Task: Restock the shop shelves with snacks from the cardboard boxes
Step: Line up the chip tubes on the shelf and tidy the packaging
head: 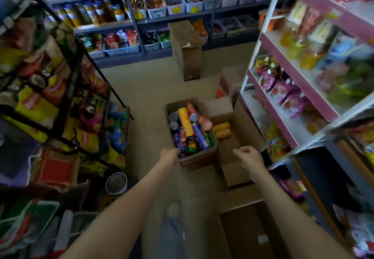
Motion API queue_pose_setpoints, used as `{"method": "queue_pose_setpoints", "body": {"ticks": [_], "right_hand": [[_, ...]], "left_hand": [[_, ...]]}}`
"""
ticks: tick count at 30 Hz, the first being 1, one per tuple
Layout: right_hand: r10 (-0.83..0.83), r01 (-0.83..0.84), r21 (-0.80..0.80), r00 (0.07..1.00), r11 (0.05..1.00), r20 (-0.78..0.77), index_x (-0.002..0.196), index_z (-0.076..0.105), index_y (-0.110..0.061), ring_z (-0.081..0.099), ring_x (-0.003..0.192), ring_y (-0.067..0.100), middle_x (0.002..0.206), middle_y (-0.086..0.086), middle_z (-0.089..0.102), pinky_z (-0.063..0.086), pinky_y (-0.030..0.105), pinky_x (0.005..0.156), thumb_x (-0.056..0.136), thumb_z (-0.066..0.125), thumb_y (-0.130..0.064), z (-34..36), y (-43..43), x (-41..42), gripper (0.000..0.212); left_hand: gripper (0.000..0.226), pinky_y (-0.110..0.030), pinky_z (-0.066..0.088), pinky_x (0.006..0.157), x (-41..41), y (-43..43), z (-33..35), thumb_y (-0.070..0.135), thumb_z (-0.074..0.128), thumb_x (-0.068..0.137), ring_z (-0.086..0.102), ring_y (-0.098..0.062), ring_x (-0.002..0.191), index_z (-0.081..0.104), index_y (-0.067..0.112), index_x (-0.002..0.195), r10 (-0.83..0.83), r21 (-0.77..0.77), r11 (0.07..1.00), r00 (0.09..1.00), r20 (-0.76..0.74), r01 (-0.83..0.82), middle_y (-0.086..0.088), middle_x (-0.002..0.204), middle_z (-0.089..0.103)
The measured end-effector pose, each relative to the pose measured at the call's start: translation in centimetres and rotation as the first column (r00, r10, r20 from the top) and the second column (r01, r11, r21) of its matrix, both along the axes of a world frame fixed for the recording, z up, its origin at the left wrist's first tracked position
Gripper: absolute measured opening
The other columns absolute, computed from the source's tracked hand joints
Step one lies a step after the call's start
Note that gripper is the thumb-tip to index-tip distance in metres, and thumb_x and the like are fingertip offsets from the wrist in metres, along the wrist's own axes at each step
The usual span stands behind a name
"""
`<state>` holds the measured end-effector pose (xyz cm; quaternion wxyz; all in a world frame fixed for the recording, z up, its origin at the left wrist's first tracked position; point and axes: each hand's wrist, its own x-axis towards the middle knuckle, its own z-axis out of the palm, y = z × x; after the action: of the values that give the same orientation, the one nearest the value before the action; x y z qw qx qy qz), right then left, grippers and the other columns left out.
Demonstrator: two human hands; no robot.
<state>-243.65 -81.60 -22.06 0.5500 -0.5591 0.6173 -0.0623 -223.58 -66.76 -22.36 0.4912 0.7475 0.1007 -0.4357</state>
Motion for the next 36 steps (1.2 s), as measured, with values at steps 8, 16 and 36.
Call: {"method": "queue_pose_setpoints", "body": {"ticks": [8,16,36], "right_hand": [[-0.08,0.081,0.035,0.997,0.996,-0.021,0.116,0.055,-0.014,0.057,0.102,0.023,0.109,0.003,0.057,0.048,0.044,0.097,0.09,0.066,-0.027,-1.5,-6.7,13.7,0.03],[-0.127,0.138,0.085,0.984,0.987,-0.121,0.127,0.051,-0.015,0.055,0.107,0.023,0.119,0.005,0.056,0.047,0.042,0.096,0.091,0.065,-0.028,-6.3,-13.9,16.7,0.041],[0.366,-0.342,0.15,0.753,0.928,-0.547,0.151,0.014,-0.018,0.031,0.136,0.033,0.147,0.012,0.032,0.03,0.049,0.106,0.073,0.078,-0.045,-35.0,-25.9,33.9,0.104]], "left_hand": [[0.027,-0.028,0.04,0.057,13.2,-9.5,-1.4,0.006,0.056,0.093,0.05,-0.02,0.065,0.041,0.015,0.073,-0.11,0.051,0.993,0.992,0.058,0.107,-0.007,0.07,0.056],[0.021,-0.028,0.036,0.055,20.5,-15.9,-7.1,0.005,0.062,0.089,0.047,-0.02,0.069,0.045,0.01,0.077,-0.19,0.164,0.971,0.979,0.07,0.176,-0.016,0.079,0.055],[0.04,-0.035,0.054,0.078,29.3,-28.6,-33.8,0.015,0.064,0.088,0.062,-0.02,0.089,0.056,0.021,0.127,-0.411,0.22,0.898,0.904,0.114,0.381,-0.006,0.109,0.061]]}}
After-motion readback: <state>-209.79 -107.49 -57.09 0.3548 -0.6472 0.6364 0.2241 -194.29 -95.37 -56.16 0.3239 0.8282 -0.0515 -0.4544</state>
